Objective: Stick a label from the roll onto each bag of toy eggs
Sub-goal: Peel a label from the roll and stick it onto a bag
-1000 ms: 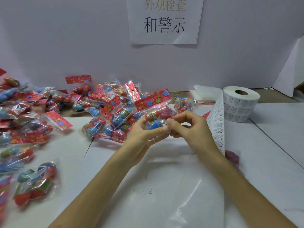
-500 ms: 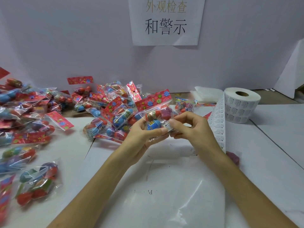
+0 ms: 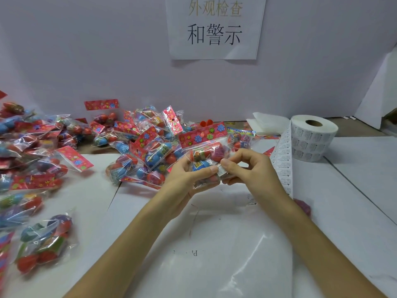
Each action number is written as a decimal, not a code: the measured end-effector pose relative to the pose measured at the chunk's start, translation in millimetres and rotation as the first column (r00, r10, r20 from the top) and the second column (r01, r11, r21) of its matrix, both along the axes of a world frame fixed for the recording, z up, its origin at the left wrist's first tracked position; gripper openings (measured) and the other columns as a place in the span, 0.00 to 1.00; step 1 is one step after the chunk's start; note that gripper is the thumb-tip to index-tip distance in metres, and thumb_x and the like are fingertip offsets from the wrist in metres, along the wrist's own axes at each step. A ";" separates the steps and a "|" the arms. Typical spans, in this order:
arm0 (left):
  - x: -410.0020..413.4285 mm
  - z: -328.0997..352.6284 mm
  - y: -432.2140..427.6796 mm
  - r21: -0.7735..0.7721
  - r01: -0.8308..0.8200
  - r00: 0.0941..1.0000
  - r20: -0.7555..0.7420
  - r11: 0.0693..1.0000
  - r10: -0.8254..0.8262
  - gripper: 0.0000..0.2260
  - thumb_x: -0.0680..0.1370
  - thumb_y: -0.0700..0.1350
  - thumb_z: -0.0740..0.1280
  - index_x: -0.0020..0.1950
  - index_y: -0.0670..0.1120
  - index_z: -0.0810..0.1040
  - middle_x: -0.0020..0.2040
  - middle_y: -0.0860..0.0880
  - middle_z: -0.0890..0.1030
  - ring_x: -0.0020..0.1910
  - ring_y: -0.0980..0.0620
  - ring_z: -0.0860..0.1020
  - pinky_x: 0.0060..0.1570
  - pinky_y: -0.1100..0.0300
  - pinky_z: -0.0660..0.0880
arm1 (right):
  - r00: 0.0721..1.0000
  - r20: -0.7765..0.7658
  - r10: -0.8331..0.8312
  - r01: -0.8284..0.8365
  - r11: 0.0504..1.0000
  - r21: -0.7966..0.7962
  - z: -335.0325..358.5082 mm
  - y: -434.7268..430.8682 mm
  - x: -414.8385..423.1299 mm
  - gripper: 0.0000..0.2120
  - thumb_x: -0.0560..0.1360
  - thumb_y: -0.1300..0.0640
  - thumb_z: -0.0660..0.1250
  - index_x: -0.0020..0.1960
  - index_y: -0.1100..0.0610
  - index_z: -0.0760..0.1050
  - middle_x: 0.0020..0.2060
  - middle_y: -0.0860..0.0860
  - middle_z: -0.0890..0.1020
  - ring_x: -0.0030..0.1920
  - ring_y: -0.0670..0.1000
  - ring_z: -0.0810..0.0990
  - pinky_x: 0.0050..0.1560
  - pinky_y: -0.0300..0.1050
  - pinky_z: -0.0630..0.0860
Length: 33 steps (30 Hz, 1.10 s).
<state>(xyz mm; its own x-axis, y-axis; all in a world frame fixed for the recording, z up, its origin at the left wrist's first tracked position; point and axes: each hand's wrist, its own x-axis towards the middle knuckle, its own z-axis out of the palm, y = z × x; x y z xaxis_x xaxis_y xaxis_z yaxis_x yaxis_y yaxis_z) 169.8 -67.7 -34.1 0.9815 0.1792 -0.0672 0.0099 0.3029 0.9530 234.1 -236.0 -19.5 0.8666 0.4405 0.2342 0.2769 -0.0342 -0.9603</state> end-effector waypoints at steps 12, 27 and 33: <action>-0.9 1.3 2.5 -0.004 0.004 1.000 -0.011 1.000 -0.004 0.27 0.67 0.43 0.78 0.65 0.43 0.77 0.54 0.44 0.87 0.52 0.43 0.86 0.46 0.56 0.83 | 1.000 -0.015 0.010 -0.010 1.000 0.013 -1.9 1.1 -0.9 0.06 0.78 0.61 0.71 0.42 0.58 0.80 0.38 0.54 0.85 0.35 0.55 0.86 0.40 0.47 0.84; -0.2 3.4 1.7 -0.006 0.000 1.000 -0.010 1.000 0.000 0.25 0.66 0.43 0.77 0.62 0.44 0.78 0.50 0.47 0.88 0.49 0.45 0.87 0.44 0.57 0.83 | 1.000 -0.014 0.020 -0.020 1.000 -0.008 0.6 0.8 -0.7 0.06 0.79 0.61 0.69 0.43 0.58 0.80 0.36 0.51 0.85 0.35 0.54 0.86 0.41 0.47 0.84; -0.4 1.1 -0.4 0.033 -0.065 0.998 0.017 0.997 0.064 0.26 0.66 0.43 0.77 0.63 0.43 0.77 0.50 0.47 0.88 0.48 0.44 0.87 0.48 0.54 0.84 | 1.000 0.030 0.002 -0.001 1.000 -0.022 -1.9 1.6 -0.2 0.05 0.77 0.58 0.73 0.49 0.59 0.80 0.40 0.52 0.85 0.37 0.53 0.86 0.41 0.45 0.84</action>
